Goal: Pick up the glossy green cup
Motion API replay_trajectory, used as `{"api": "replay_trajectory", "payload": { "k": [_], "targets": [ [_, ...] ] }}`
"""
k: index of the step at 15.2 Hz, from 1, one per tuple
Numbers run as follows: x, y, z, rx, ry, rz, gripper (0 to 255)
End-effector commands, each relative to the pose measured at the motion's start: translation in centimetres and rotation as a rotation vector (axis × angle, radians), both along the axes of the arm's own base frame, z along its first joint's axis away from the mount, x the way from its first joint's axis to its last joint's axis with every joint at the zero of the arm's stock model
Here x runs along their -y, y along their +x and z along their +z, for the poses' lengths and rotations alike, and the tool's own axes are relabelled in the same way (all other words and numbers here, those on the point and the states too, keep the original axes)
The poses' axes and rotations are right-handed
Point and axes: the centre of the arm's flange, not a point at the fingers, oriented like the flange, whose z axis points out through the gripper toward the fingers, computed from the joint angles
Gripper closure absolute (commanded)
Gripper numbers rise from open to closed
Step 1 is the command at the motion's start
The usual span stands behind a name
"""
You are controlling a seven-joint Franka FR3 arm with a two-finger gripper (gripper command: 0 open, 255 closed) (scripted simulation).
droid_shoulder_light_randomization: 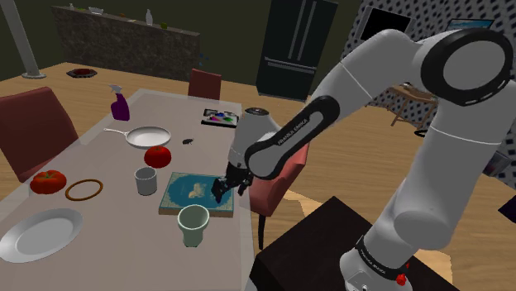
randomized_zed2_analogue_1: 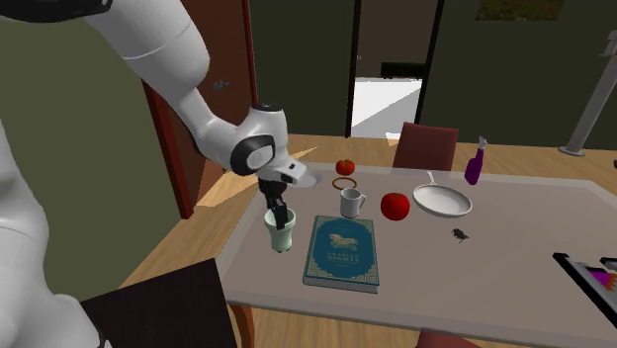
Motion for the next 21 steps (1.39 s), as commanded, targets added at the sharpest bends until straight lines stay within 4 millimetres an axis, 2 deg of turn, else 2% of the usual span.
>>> {"api": "replay_trajectory", "payload": {
  "k": [1, 6, 7, 14, 16, 17, 21],
  "targets": [
    [-1.6, 1.0, -1.9, 0.002, 0.006, -0.013, 0],
    [-5.4, 3.4, -6.6, 0.005, 0.019, -0.042, 0],
    [-5.7, 3.6, -7.0, 0.005, 0.021, -0.045, 0],
    [-5.7, 3.6, -10.7, 0.005, 0.021, -0.045, 0],
    [-5.7, 3.6, -11.0, 0.005, 0.021, -0.045, 0],
    [-5.8, 3.5, -11.1, 0.005, 0.021, -0.045, 255],
    [-5.7, 3.5, -11.1, 0.005, 0.021, -0.045, 255]
  ]
}}
